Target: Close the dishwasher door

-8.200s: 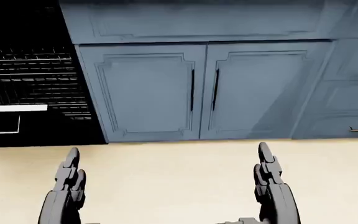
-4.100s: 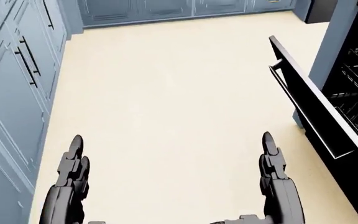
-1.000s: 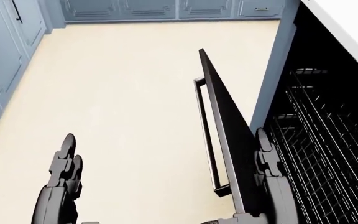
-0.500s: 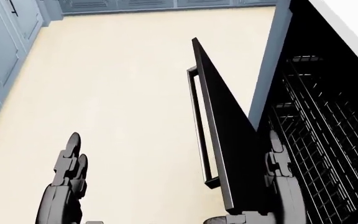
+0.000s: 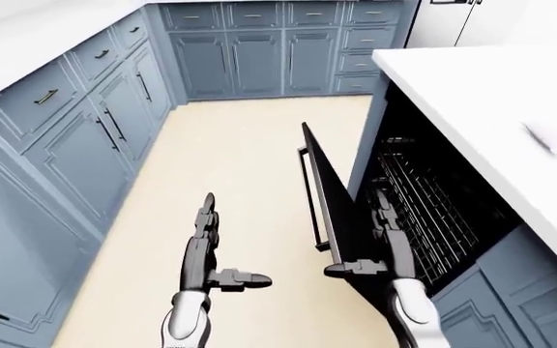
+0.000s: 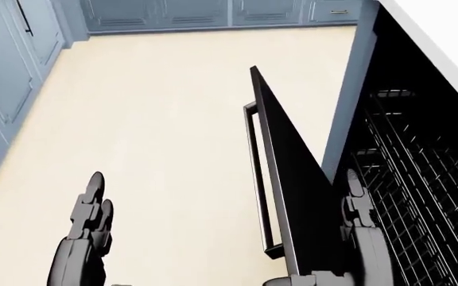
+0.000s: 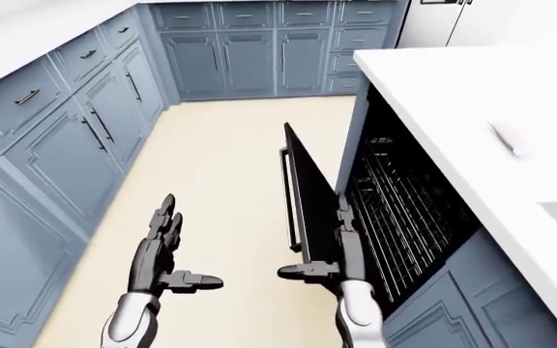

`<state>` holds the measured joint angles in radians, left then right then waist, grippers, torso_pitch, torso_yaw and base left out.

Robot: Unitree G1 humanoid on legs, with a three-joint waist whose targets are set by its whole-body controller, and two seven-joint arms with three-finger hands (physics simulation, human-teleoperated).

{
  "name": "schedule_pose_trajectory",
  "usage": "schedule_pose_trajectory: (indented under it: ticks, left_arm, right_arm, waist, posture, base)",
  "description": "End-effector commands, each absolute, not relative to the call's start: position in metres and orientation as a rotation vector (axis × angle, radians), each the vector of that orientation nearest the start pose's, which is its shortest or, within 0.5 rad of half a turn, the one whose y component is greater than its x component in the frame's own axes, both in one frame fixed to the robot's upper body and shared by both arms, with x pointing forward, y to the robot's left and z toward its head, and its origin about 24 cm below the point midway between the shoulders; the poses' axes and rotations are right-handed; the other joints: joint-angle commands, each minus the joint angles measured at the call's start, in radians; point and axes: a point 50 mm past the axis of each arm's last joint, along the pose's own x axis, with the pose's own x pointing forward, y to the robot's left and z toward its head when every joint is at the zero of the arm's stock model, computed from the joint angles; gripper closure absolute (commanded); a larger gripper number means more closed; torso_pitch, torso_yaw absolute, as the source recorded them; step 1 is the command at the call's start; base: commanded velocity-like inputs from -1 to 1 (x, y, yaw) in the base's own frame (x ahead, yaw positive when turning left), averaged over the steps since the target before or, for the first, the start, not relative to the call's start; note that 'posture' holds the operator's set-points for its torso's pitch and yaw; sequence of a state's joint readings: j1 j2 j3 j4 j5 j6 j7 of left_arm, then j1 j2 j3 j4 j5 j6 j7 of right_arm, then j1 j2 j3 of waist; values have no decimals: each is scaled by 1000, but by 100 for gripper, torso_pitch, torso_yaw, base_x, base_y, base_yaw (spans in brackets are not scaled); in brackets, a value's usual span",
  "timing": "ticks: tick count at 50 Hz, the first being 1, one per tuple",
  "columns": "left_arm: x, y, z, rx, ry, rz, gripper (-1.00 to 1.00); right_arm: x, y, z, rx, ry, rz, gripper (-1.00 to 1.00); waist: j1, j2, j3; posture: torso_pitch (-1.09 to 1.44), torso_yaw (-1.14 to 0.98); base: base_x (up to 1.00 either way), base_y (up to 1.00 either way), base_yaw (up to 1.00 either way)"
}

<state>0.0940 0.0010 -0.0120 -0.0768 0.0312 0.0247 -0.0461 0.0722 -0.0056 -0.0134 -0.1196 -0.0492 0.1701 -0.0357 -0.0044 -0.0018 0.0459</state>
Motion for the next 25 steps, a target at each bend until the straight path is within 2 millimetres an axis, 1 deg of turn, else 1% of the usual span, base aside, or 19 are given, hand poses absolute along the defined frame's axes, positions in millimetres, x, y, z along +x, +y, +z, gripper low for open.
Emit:
schedule_pose_trajectory:
  ticks: [1, 2, 3, 4, 5, 6, 7, 8, 9, 11, 14, 16, 17, 18, 19, 20, 21, 24, 25]
  left_arm:
    - [239, 152, 52, 37, -55, -23, -100]
    - [239, 152, 52, 37, -55, -23, -100]
    - [239, 152, 53, 36, -56, -23, -100]
    - [239, 152, 53, 36, -56, -23, -100]
    - [239, 152, 53, 36, -56, -23, -100]
    - [239, 152, 53, 36, -57, -22, -100]
    - [239, 152, 53, 36, -58, -22, -100]
    - [239, 152, 54, 36, -59, -22, -100]
    - [239, 152, 54, 36, -59, -21, -100]
    - [239, 152, 55, 35, -60, -21, -100]
    - [239, 153, 55, 35, -60, -20, -100]
    - [239, 153, 55, 34, -61, -20, -100]
    - [238, 153, 55, 35, -61, -20, -100]
    - [238, 153, 55, 35, -60, -21, -100]
    - [238, 152, 55, 35, -60, -21, -100]
    - [238, 152, 55, 35, -61, -21, -100]
    - [239, 153, 55, 36, -60, -20, -100]
    - [238, 152, 55, 35, -60, -21, -100]
    - [239, 152, 55, 35, -60, -21, -100]
  right_arm:
    - [244, -155, 55, -50, 21, -53, -100]
    - [244, -155, 54, -50, 21, -52, -100]
    - [244, -155, 55, -50, 20, -52, -100]
    - [244, -155, 55, -50, 20, -52, -100]
    - [244, -155, 55, -50, 20, -52, -100]
    - [244, -155, 55, -50, 19, -52, -100]
    - [244, -155, 55, -51, 19, -52, -100]
    - [244, -155, 55, -51, 19, -51, -100]
    - [243, -155, 55, -51, 19, -52, -100]
    - [243, -155, 55, -51, 18, -51, -100]
    - [243, -155, 55, -51, 18, -51, -100]
    - [243, -155, 56, -51, 17, -52, -100]
    - [243, -155, 56, -51, 17, -51, -100]
    - [243, -155, 56, -51, 17, -52, -100]
    - [243, -155, 56, -51, 17, -52, -100]
    - [243, -155, 56, -51, 17, -52, -100]
    - [243, -155, 56, -50, 17, -52, -100]
    - [243, -155, 56, -50, 17, -50, -100]
    - [243, -155, 56, -50, 17, -51, -100]
  waist:
    - [3, 2, -9]
    - [2, 14, -8]
    - [1, 31, -7]
    - [0, 55, -11]
    - [1, 89, -25]
    - [4, 77, -27]
    - [12, 63, -17]
    - [8, 67, -13]
    - [13, 61, -15]
    - [12, 46, -22]
    - [14, 18, -17]
    - [17, -12, -17]
    - [17, -33, -20]
    - [16, -65, -31]
    - [18, -66, -39]
    - [4, -43, -25]
    - [8, -51, -18]
    - [4, -32, -24]
    - [4, -22, -20]
  posture:
    - [0, 0]
    - [0, 0]
    - [0, 0]
    - [0, 0]
    - [0, 0]
    - [0, 0]
    - [0, 0]
    - [0, 0]
    - [0, 0]
    - [0, 0]
    - [0, 0]
    - [0, 0]
    - [0, 0]
    - [0, 0]
    - [0, 0]
    - [0, 0]
    - [0, 0]
    - [0, 0]
    - [0, 0]
  base:
    - [9, 0, 0]
    - [10, 0, 0]
    - [10, 0, 0]
    - [9, 0, 0]
    - [9, 0, 0]
    - [9, 0, 0]
    - [10, 0, 0]
    - [9, 0, 0]
    - [9, 0, 0]
    - [9, 0, 0]
    - [9, 0, 0]
    - [9, 0, 0]
    - [9, 0, 0]
    - [9, 0, 0]
    - [9, 0, 0]
    - [10, 0, 0]
    - [9, 0, 0]
    - [10, 0, 0]
    - [9, 0, 0]
